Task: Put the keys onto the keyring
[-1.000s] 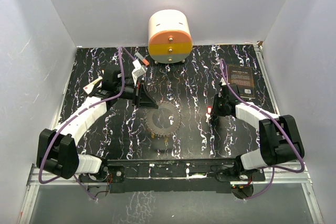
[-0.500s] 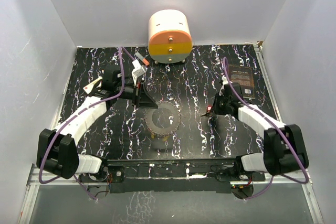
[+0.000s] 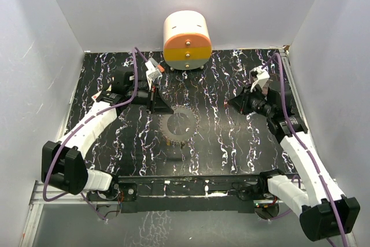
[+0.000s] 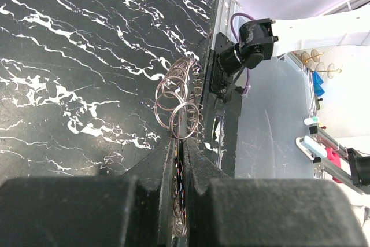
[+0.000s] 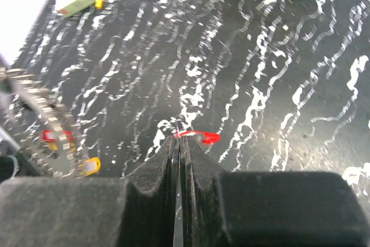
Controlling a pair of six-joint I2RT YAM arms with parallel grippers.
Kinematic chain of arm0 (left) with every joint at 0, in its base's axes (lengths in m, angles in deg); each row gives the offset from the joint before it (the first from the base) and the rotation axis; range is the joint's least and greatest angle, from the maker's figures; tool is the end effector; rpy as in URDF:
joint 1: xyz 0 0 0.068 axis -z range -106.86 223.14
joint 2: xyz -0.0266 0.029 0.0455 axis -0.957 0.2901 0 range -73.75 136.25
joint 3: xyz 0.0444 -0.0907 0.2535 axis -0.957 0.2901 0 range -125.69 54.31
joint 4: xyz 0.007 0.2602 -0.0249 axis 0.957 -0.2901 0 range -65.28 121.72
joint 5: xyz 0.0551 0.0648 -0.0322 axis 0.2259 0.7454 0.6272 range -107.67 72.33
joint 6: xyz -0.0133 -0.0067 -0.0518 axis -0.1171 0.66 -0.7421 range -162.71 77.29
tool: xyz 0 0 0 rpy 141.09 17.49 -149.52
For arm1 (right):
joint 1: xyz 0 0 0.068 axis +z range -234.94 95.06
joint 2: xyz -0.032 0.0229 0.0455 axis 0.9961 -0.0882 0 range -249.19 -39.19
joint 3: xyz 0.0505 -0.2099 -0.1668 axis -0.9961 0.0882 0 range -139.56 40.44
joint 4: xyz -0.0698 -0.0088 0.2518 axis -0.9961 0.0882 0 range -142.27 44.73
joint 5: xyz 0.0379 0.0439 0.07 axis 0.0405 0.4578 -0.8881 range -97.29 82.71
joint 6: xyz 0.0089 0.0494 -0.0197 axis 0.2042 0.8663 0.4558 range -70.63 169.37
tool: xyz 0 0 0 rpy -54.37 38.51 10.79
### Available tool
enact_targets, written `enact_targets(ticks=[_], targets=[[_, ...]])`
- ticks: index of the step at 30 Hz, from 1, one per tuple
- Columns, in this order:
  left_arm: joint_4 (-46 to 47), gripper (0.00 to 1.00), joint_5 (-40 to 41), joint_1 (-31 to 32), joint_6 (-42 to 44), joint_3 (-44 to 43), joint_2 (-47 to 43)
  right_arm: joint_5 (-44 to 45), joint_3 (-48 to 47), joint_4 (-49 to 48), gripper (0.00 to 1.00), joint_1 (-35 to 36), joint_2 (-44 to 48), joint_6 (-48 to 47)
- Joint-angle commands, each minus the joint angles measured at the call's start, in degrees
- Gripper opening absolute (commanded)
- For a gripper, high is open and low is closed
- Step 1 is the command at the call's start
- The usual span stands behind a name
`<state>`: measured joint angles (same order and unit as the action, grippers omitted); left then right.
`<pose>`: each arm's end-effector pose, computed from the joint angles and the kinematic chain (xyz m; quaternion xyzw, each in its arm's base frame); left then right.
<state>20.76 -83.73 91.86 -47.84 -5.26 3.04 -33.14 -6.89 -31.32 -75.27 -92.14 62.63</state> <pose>0.2637 -0.1238 0.3137 0.3632 0.6811 -0.5466 0.3248 0.2000 0.0498 0.3126 -0.0915 0.8324 0.2883 0.4644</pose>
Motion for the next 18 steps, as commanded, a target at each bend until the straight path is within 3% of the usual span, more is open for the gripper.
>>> enact_targets(ticks=[1,10,18], targets=[[0.0,0.00,-1.2,-0.4,-2.1,-2.5,0.7,-10.6,-4.8,-0.6,0.08,0.8,3.2,-1.7],[1.9,0.00,-1.3,-0.4,-3.2,-1.6,1.0,-20.2,-5.8,-8.4,0.08,4.3,1.9,7.4],[5.2,0.00,-1.4,-0.4,-7.1,-0.5,0.7,-13.2,-3.0,-18.0,0.08,20.9,-3.7,12.5]])
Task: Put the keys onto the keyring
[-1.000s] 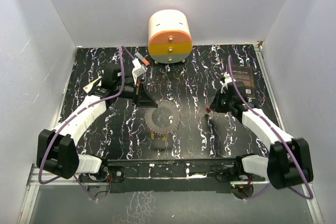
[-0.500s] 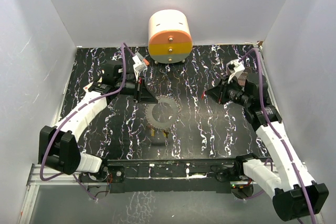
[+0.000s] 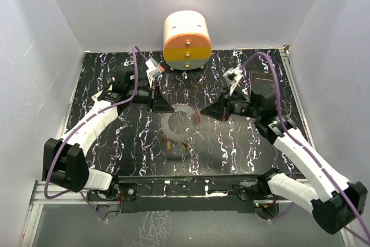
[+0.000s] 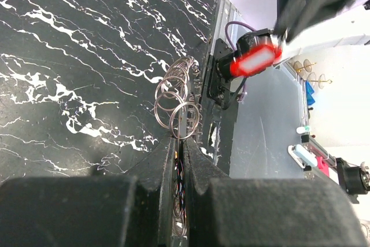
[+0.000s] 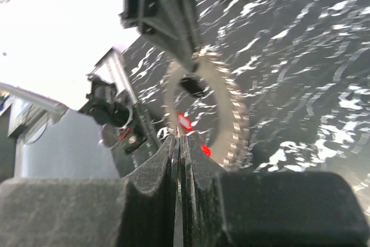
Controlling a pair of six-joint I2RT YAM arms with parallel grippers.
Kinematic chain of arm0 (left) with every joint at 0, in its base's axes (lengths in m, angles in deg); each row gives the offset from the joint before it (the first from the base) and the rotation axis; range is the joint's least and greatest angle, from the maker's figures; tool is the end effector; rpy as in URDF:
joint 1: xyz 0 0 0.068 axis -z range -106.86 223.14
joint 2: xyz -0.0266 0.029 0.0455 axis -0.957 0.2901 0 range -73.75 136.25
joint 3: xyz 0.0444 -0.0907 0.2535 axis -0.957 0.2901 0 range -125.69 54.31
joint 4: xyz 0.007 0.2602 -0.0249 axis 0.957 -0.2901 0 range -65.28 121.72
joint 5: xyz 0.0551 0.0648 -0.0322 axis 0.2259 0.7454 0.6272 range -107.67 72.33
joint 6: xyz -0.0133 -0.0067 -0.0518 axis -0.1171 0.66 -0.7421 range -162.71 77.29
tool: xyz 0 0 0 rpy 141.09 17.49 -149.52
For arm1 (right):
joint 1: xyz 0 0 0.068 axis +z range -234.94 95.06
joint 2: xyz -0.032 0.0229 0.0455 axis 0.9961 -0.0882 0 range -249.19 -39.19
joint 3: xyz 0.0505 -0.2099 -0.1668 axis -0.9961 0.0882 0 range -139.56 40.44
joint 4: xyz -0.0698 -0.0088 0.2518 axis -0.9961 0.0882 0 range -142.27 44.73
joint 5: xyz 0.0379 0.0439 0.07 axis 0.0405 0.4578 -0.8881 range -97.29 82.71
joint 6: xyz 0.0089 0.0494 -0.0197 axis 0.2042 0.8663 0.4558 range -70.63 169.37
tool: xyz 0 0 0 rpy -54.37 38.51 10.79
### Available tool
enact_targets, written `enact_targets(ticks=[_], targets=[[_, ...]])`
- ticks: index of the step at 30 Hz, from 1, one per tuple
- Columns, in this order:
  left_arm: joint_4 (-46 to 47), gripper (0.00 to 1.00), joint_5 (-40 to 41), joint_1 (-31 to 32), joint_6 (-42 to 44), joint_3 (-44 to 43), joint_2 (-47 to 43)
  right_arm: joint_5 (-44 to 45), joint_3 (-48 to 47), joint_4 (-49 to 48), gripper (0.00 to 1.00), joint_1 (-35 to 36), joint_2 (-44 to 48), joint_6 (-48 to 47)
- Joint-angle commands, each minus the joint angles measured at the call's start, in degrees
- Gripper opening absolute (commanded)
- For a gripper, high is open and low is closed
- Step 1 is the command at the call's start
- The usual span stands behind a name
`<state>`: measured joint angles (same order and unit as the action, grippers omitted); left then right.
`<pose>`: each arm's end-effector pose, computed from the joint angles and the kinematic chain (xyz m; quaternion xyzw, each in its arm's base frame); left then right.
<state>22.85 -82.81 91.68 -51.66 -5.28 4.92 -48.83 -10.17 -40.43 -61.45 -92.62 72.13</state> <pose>0.2722 -0.1254 0.3075 0.3369 0.6964 -0.5514 0.3123 0.1811 0.1044 0.3480 -0.2214 0.7387 0.4825 0.4153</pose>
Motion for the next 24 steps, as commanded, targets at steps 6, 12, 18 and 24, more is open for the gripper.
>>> enact_targets(ticks=[6,12,18,24], targets=[[4.9,0.00,-2.4,-0.2,-5.6,0.3,-2.7,4.1,1.5,-16.2,0.08,12.3,-8.1,3.7],[5.2,0.00,-2.5,-0.2,-6.3,1.1,-3.8,8.1,-1.3,-18.3,0.08,16.3,-13.8,3.5],[5.1,0.00,-2.1,-0.2,-5.9,1.8,-4.2,13.7,-4.3,-18.3,0.08,18.6,-17.2,5.0],[3.1,0.00,-1.8,-0.2,-2.8,1.7,-4.9,17.7,-4.4,-18.7,0.08,18.6,-16.5,7.8]])
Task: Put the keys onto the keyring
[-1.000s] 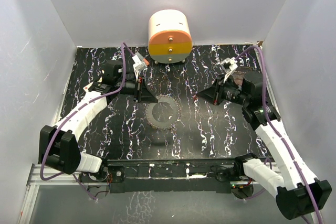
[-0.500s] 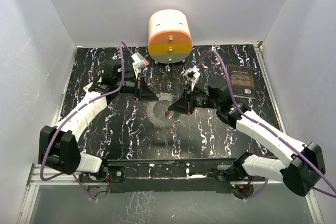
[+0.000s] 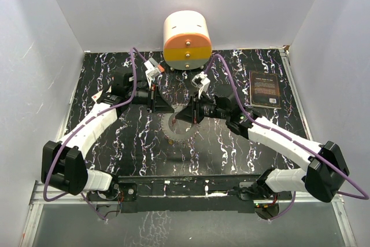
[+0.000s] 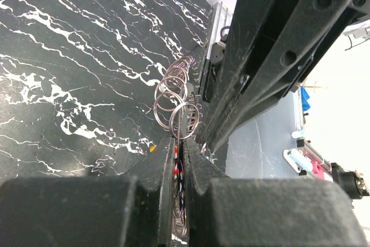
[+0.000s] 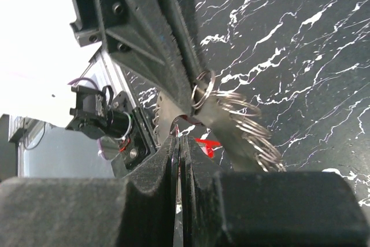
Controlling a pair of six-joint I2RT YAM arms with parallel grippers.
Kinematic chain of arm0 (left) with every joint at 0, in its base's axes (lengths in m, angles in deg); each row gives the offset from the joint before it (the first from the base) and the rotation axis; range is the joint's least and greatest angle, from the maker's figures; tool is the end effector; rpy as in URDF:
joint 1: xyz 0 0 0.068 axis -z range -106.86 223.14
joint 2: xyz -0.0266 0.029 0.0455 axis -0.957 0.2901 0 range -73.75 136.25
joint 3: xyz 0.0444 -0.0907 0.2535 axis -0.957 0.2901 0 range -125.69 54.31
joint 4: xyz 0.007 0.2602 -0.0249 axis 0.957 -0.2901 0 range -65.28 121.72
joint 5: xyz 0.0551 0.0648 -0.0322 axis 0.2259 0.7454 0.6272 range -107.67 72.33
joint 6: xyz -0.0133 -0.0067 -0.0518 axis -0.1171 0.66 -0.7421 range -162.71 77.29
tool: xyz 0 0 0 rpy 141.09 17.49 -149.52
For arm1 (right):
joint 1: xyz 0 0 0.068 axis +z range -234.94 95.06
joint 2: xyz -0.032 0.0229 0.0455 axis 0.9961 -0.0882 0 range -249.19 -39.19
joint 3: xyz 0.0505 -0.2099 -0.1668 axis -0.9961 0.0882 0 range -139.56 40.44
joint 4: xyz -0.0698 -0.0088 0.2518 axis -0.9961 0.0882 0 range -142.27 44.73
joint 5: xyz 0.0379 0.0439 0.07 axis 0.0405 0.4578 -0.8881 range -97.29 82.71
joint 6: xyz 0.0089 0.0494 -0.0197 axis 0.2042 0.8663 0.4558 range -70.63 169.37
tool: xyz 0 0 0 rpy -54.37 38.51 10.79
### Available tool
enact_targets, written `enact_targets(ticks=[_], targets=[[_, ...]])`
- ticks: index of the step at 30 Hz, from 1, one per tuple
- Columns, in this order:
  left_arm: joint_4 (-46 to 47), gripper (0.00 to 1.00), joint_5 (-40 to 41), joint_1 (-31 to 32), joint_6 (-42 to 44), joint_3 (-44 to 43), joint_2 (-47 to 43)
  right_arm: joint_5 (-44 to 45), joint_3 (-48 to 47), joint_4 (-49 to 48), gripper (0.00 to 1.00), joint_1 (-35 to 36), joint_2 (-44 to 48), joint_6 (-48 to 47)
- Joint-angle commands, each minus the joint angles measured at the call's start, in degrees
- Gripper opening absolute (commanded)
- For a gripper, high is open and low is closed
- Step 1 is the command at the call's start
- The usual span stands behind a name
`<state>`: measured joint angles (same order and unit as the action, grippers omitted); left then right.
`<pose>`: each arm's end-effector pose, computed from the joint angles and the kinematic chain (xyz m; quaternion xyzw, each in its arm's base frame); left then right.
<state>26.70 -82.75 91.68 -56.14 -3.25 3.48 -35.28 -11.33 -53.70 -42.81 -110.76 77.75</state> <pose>0.2679 -0.1240 0.3080 0.3216 0.6960 -0.5607 0.3126 0.2020 0.2052 0.3043 -0.2346 0.7643 0.4879 0.3505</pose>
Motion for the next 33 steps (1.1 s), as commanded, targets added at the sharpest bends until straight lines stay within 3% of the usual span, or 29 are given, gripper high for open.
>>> enact_targets(ticks=[1,16,33], targets=[[-1.1,0.00,-1.8,-0.2,2.2,-0.5,-3.5,4.5,-3.3,-5.4,0.08,0.0,1.7,2.6],[-9.0,0.00,-1.6,-0.2,11.6,-3.3,-4.8,8.5,-3.5,-4.5,0.08,-0.2,2.4,9.9],[-10.9,0.00,0.3,-0.2,13.8,-4.2,-4.9,5.1,-2.6,-7.0,0.08,-0.7,-0.2,17.6]])
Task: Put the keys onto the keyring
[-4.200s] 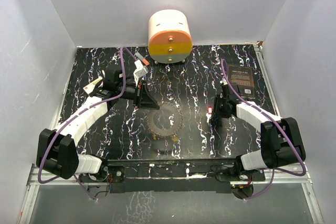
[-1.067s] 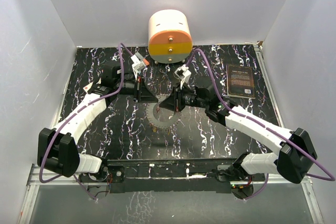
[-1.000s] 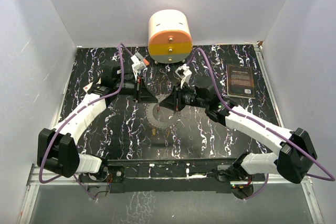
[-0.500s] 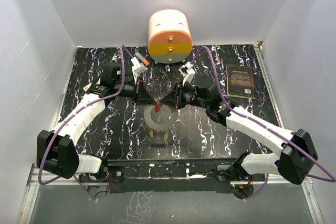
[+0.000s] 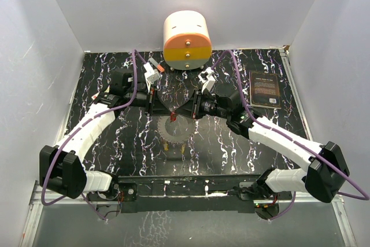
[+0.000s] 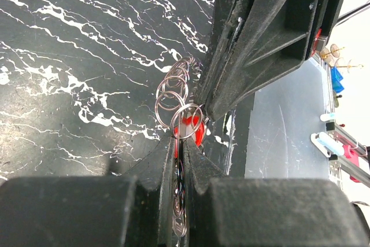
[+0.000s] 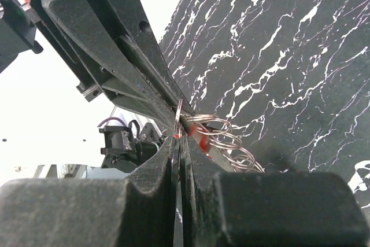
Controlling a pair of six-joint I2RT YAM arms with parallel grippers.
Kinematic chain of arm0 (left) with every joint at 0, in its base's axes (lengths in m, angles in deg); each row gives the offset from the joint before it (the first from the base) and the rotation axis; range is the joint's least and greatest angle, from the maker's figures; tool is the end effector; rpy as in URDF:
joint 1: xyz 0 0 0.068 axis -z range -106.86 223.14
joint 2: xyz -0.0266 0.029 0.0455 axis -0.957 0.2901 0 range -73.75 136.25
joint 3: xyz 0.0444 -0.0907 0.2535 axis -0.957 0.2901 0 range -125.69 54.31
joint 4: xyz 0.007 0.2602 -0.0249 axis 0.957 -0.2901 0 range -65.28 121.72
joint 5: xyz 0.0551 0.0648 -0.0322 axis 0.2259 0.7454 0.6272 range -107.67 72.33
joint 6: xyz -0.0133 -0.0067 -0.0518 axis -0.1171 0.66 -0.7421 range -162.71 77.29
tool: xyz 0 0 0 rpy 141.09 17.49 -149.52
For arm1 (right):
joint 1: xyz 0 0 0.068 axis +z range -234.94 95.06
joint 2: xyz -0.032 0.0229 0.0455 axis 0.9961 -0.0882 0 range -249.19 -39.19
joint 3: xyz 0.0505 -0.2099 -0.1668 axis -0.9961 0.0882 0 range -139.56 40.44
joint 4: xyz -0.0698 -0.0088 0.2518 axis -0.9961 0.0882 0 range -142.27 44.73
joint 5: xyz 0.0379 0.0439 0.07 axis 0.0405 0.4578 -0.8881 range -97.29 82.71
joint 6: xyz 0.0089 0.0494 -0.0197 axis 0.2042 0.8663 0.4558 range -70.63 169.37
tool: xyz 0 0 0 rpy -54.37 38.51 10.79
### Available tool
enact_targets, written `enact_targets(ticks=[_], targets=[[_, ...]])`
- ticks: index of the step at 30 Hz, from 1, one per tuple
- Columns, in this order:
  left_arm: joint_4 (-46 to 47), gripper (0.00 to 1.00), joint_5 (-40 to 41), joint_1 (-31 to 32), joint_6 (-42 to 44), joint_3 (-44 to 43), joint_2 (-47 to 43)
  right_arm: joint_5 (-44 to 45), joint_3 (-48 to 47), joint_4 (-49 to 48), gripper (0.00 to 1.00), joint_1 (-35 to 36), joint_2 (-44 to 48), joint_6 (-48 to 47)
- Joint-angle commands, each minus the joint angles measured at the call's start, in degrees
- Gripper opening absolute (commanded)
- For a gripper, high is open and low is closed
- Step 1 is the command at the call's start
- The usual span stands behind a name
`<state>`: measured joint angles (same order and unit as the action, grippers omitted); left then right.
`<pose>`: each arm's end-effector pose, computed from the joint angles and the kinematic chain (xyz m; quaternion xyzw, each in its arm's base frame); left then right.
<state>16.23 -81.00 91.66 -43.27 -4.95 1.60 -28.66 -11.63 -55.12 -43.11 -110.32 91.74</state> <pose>0.2572 -0.1198 0.3117 0.3690 0.6937 -0.5208 0.3337 0.2065 0.2022 0.3102 -0.1075 0.7864 0.5055 0.3383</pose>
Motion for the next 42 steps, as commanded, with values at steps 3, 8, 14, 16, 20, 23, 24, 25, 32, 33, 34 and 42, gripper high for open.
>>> enact_targets(ticks=[3,8,14,16,20,23,24,25,32,33,34,42], targets=[[-0.6,0.00,-1.5,-0.2,1.0,-2.7,-3.1,-2.2,-1.7,-5.9,0.08,-0.5,-1.3,5.4],[-0.7,0.00,-1.8,-0.2,1.1,-2.8,-3.0,-2.3,-0.5,-7.8,0.08,-0.8,-1.1,8.4],[-0.7,0.00,-1.8,-0.2,1.2,-2.5,-3.0,-2.2,1.0,-9.9,0.08,-1.4,-0.7,12.0],[-0.8,0.00,-1.6,-0.2,1.3,-2.5,-3.0,-2.6,1.9,-11.1,0.08,-1.8,-0.8,13.8],[-1.9,0.00,-0.9,-0.2,2.7,-2.7,-3.1,-3.8,4.1,-13.5,0.08,-2.9,-0.4,17.1],[-3.1,0.00,-0.2,-0.2,4.3,-3.1,-3.3,-4.2,4.9,-13.7,0.08,-3.7,0.3,18.2],[-3.4,0.00,0.1,-0.2,4.7,-3.2,-3.4,-4.3,5.1,-13.7,0.08,-4.0,0.6,18.5],[-3.8,0.00,0.3,-0.2,5.3,-3.3,-3.4,-4.5,5.3,-13.8,0.08,-4.2,0.7,18.8],[-5.2,0.00,2.2,-0.2,7.8,-3.1,-3.5,-5.8,5.9,-13.8,0.08,-5.2,1.4,20.3],[-5.3,0.00,2.2,-0.1,7.9,-3.1,-3.5,-5.9,6.0,-13.8,0.08,-5.3,1.5,20.5],[-5.3,0.00,2.2,-0.2,7.9,-3.1,-3.5,-5.9,6.1,-13.8,0.08,-5.3,1.4,20.5],[-5.2,0.00,2.0,-0.1,7.9,-3.1,-3.4,-6.8,8.1,-16.7,0.08,-5.3,0.8,21.9]])
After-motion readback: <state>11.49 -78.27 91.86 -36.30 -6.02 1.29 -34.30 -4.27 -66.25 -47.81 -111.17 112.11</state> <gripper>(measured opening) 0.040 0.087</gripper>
